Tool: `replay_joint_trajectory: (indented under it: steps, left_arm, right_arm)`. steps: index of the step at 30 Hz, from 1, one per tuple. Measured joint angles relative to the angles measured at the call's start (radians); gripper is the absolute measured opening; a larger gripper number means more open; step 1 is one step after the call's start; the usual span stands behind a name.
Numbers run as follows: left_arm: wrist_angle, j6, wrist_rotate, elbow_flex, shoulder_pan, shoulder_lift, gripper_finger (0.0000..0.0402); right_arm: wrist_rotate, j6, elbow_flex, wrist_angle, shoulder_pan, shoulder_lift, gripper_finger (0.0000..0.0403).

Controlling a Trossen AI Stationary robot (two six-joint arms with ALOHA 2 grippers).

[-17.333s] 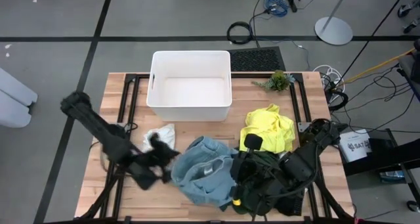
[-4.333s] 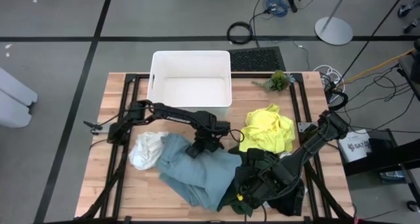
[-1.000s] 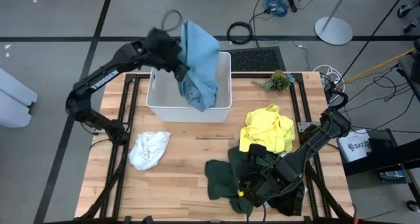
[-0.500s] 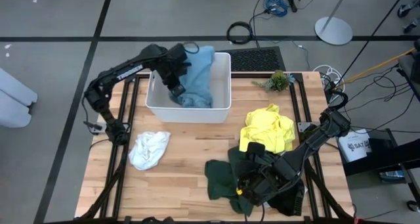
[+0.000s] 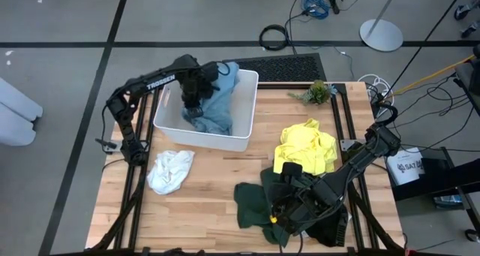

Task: Fold laundry
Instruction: Put the folded blue pants into the white laundry bin

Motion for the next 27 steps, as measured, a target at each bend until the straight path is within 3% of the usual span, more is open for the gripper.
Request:
replay_joint_trajectory:
  steps: [5, 15, 27]
  left_arm:
    - [0.033, 0.123, -0.151, 0.000, -0.052, 0.000, 0.0017]
    - [-0.047, 0.390, 0.034, 0.005, -0.191, -0.023, 0.0017]
    - [0.030, 0.407, -0.034, 0.144, -0.232, -0.169, 0.0017]
  right_arm:
    - [0.000, -0.015, 0.000, -0.001, -0.006, 0.000, 0.0247]
    - [0.000, -0.015, 0.000, -0.001, -0.007, 0.000, 0.0247]
    - [0.000, -0.026, 0.000, 0.001, -0.007, 0.000, 0.0247]
